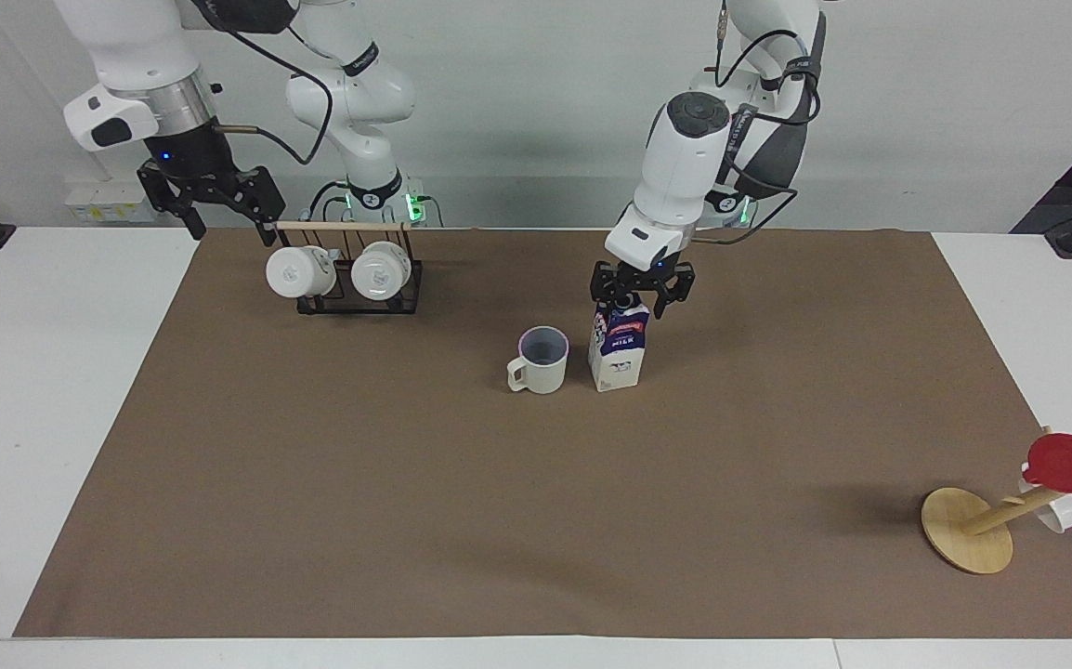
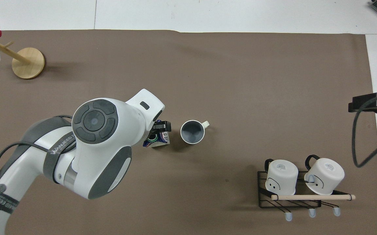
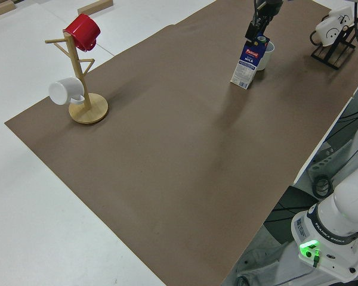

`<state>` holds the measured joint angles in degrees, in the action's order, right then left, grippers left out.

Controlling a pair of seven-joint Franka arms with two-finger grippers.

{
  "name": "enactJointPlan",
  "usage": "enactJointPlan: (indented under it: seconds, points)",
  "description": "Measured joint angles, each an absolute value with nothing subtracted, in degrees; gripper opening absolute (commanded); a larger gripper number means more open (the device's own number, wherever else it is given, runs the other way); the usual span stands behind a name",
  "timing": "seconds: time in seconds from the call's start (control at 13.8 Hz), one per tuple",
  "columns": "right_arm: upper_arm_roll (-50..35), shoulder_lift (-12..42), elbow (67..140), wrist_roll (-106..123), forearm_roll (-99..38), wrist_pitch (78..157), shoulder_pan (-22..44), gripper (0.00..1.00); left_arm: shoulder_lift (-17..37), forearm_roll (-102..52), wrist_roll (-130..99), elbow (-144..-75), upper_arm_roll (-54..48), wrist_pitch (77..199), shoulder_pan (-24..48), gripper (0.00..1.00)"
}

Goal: Place cup and milk on table

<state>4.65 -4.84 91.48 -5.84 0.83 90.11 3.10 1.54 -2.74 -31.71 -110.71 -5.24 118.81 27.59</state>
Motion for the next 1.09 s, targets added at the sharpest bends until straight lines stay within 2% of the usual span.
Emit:
enactJointPlan:
  seconds: [0.36, 0.87, 1.09]
  points:
    - [5.0, -4.8, 87.6, -4.6, 1.3, 86.6, 2.8, 1.0, -3.3, -2.4, -23.5, -102.5, -2.6, 102.2, 25.9, 1.0]
    - [4.5, -4.6, 87.9, -4.6, 1.3, 86.7, 3.1, 1.0, -7.0, -2.3, -2.9, -100.9, -1.6, 95.7, 9.7, 1.0]
    - [4.8, -4.7, 88.6, -1.6, 1.3, 86.7, 2.9, 1.0, -7.8, -0.3, -0.9, -97.7, -1.5, 90.5, 6.8, 1.0]
